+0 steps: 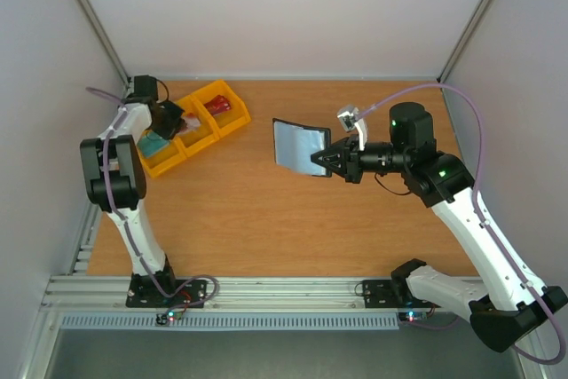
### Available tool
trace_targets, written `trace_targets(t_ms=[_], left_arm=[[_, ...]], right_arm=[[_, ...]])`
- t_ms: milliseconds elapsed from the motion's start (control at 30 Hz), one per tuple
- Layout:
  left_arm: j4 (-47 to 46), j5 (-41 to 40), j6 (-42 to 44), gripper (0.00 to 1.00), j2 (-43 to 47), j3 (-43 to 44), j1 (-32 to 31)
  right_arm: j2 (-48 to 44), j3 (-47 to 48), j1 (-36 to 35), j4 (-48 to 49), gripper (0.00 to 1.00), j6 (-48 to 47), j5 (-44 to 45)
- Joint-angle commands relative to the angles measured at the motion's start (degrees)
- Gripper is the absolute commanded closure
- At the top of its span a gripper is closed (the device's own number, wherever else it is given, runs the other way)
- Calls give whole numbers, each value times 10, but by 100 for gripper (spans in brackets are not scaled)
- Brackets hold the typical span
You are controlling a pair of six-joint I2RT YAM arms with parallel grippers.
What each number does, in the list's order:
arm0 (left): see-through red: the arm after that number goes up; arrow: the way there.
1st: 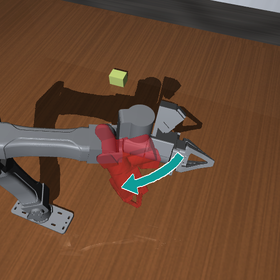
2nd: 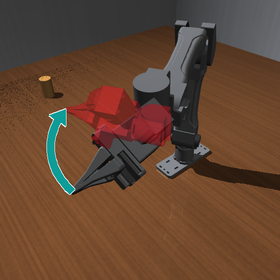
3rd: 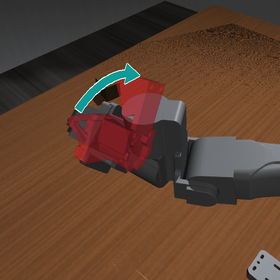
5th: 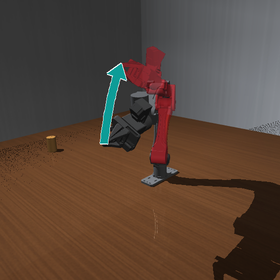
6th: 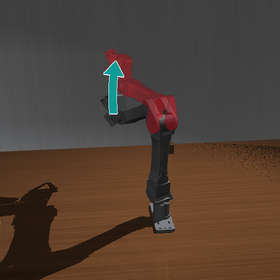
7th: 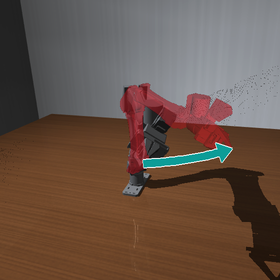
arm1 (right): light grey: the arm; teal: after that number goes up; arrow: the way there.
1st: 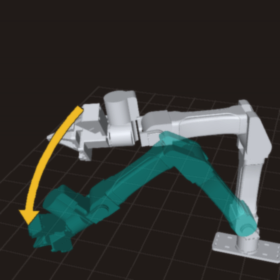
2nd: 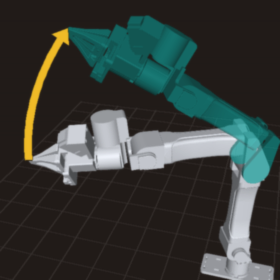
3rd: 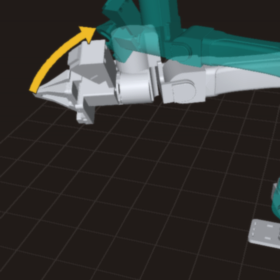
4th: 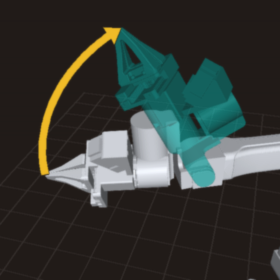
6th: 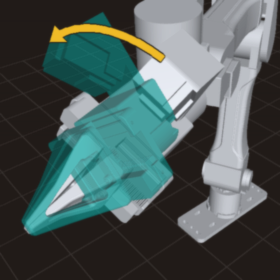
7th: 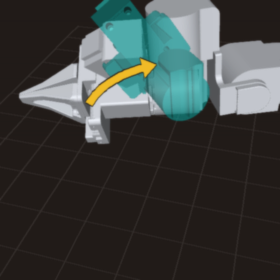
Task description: Take the credit cards out of the card holder
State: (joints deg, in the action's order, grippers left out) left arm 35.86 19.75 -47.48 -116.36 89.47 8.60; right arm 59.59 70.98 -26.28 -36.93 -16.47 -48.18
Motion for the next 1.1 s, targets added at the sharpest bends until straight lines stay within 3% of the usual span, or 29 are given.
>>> trace_targets(t_ms=[0,133,333,867,1067], left_arm=[[-125,-7,-85,100,33,-39,-2],[-155,40,-126,100,25,-64,-3],[-209,4,-157,100,23,-78,-5],[-233,-20,-142,100,-23,-75,-7],[-226,-14,-156,100,4,-87,-7]], right_arm=[[-13,10,3,3,99,12,2],[-10,14,3,5,99,15,-1],[-4,23,2,5,99,19,-2],[1,35,-4,1,99,21,3],[-1,36,-4,-4,99,16,4]])
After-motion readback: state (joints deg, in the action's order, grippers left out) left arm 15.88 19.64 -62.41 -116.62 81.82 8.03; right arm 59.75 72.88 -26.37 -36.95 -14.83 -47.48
